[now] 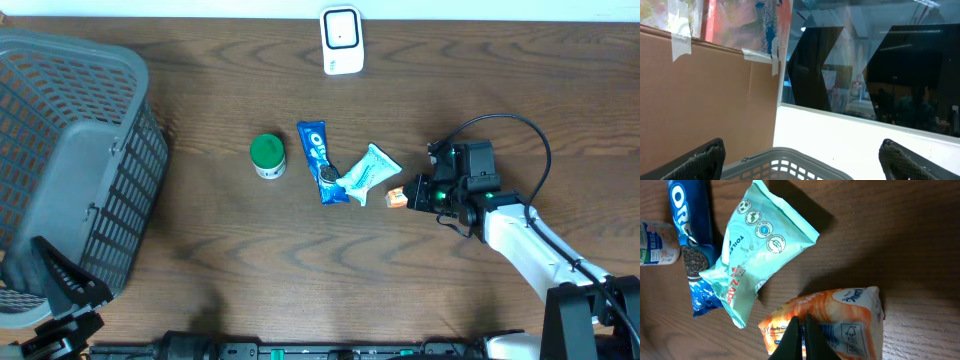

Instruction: Scan the item barcode

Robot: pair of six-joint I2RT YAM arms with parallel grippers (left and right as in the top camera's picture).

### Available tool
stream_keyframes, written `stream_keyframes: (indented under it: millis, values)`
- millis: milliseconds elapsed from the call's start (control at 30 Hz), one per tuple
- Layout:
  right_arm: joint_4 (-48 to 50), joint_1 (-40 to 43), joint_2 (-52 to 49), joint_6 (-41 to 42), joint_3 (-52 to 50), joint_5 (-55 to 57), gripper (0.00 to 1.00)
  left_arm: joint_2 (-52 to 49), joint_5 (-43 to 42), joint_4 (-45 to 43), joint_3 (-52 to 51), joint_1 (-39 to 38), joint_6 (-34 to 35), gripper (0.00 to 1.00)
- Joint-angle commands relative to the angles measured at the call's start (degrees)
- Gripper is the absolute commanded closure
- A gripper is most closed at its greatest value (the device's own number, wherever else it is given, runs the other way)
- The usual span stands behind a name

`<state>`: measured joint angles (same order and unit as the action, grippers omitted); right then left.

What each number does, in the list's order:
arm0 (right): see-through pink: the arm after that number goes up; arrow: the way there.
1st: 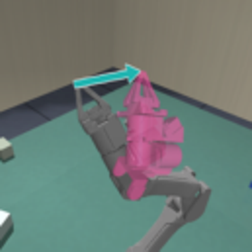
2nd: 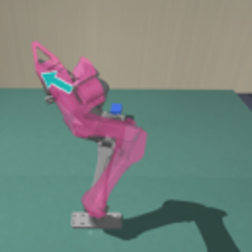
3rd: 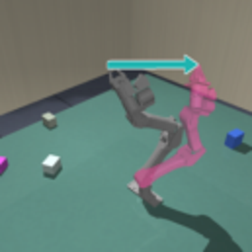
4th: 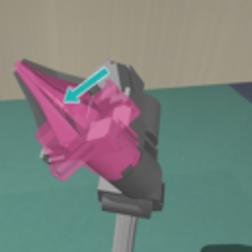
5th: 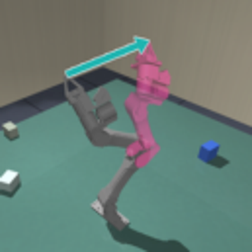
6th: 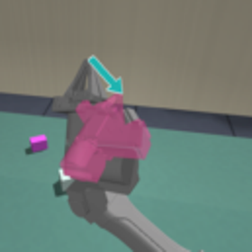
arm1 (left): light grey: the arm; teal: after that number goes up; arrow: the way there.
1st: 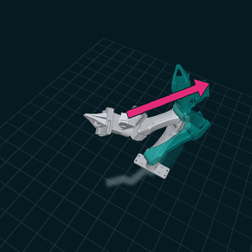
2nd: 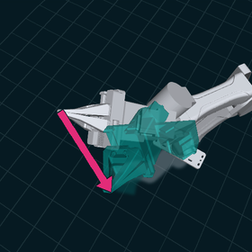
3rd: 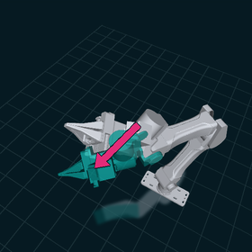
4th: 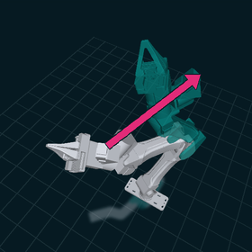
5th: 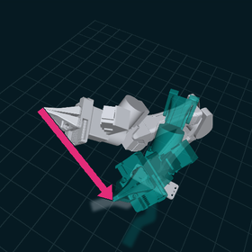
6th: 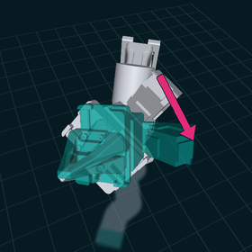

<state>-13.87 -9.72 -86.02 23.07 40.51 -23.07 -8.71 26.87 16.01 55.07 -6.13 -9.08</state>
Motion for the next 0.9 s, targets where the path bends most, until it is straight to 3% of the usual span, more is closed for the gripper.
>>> stream_keyframes:
  millis: [0, 100, 167, 233, 267, 300, 333, 567, 667, 700, 767, 800, 867]
  values:
    - [-1.05, -0.44, 1.05, 0.66, 2.03, 0.02, 0.99, 0.74, -0.74, -0.52, -0.37, 0.13, -0.74, 0.02]
    - [-5.31, -0.46, 3.43, 0.68, 5.03, -0.63, 0.97, 0.74, -0.74, -0.50, -0.37, 0.13, -0.74, 0.02]
    - [-9.70, -0.46, 5.11, 0.48, 7.41, -0.52, 0.86, 0.74, -0.74, -0.50, -0.37, 0.13, -0.74, 0.02]
    - [-14.99, -0.46, 6.84, -1.66, 10.01, -0.33, 0.57, 0.74, -0.74, -0.50, -0.37, 0.13, -0.74, 0.02]
    - [-17.68, -0.48, 7.78, -3.82, 11.21, -0.28, 0.30, 0.74, -0.74, -0.50, -0.37, 0.13, -0.74, 0.02]
    - [-19.19, -0.48, 8.35, -4.98, 11.78, 0.24, 0.12, 0.74, -0.74, -0.50, -0.37, 0.13, -0.72, 0.02]
    - [-21.16, -0.52, 9.14, -5.57, 12.22, 2.86, 0.01, 0.74, -0.74, -0.50, -0.37, 0.13, -0.72, 0.02]
    - [-30.93, -0.52, 9.14, -2.32, 12.17, 17.49, 0.01, 0.74, -0.74, -0.52, -0.37, 0.13, -0.72, 0.02]
    - [-30.80, -1.29, 8.96, -2.36, 12.15, 21.24, 0.01, 0.74, -0.76, -0.50, -0.37, 0.13, -0.48, 0.02]
    - [-30.03, -1.70, 8.96, -2.36, 12.15, 22.21, 0.05, 0.74, -0.76, -0.50, -0.37, 0.13, -0.02, 0.02]
    - [-27.10, -2.51, 8.96, -2.40, 12.15, 22.82, 0.30, 0.74, -0.76, -0.50, -0.37, 0.13, 0.39, 0.02]
    - [-25.62, -2.78, 8.81, -2.36, 12.15, 22.80, 0.52, 0.74, -0.76, -0.50, -0.37, 0.13, 0.37, 0.02]
    - [-22.08, -3.23, 7.98, -2.34, 12.15, 22.77, 0.86, 0.74, -0.76, -0.50, -0.37, 0.13, 0.37, 0.02]
